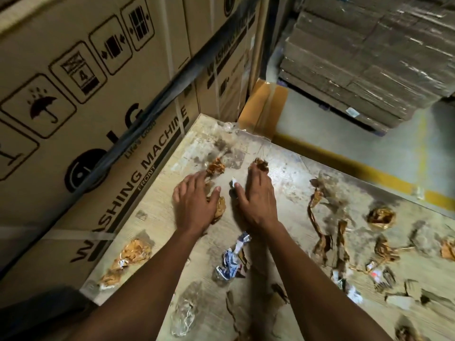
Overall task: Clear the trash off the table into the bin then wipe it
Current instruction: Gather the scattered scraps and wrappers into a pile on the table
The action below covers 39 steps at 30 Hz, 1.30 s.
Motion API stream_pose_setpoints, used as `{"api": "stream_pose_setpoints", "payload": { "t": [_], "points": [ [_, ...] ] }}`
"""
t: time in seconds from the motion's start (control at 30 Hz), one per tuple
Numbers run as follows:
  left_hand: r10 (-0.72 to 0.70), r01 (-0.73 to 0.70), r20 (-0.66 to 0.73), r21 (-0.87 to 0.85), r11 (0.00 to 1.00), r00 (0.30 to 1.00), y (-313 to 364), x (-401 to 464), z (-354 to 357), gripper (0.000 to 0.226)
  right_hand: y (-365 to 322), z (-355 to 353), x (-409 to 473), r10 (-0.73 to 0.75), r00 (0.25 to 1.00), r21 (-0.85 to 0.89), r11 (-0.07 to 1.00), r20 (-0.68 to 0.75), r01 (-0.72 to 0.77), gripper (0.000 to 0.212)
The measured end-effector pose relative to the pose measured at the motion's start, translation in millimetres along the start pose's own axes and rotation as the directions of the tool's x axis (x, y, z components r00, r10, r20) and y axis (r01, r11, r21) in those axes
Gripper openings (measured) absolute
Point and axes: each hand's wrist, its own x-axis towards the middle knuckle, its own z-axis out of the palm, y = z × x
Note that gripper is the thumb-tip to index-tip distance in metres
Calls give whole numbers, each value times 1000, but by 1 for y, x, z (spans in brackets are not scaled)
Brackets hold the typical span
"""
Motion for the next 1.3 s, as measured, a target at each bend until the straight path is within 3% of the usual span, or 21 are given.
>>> {"api": "stream_pose_setpoints", "payload": {
  "t": [0.2,0.37,0.47,0.57,0.83,0.9,1.03,1.17,1.23,1.3],
  "points": [
    [75,-73,15,-111,991,997,14,-7,1,44,-24,9,-3,-126,990,83,988,-61,131,71],
    [-35,52,65,-284,957,997,13,-6,0,36,-33,11,4,-149,987,-11,989,55,150,78],
    [-188,215,105,-434,875,977,17,-3,-9,45,-36,14,2,-210,960,-105,967,185,232,78],
    [-278,295,122,-585,755,953,20,-2,-19,53,-36,22,-6,-220,952,-166,952,211,257,80],
    [-325,360,188,-691,627,927,21,4,-34,38,-33,33,-12,-268,941,-209,928,205,309,82],
    [-326,336,151,-691,640,933,23,10,-38,27,-35,35,-14,-262,950,-205,933,172,295,75],
    [-259,185,-44,-586,789,965,32,34,-39,8,-38,39,-18,-246,959,-181,946,137,269,68],
    [-137,107,-36,-443,890,990,49,75,-36,44,-36,43,-17,-263,960,-164,947,94,275,63],
    [-13,33,59,-349,936,998,52,94,-31,63,-35,45,-16,-273,960,-155,948,60,279,56],
    [104,-56,193,-241,969,976,50,105,-25,67,-34,46,-16,-287,958,-144,947,27,288,49]
  ]
}}
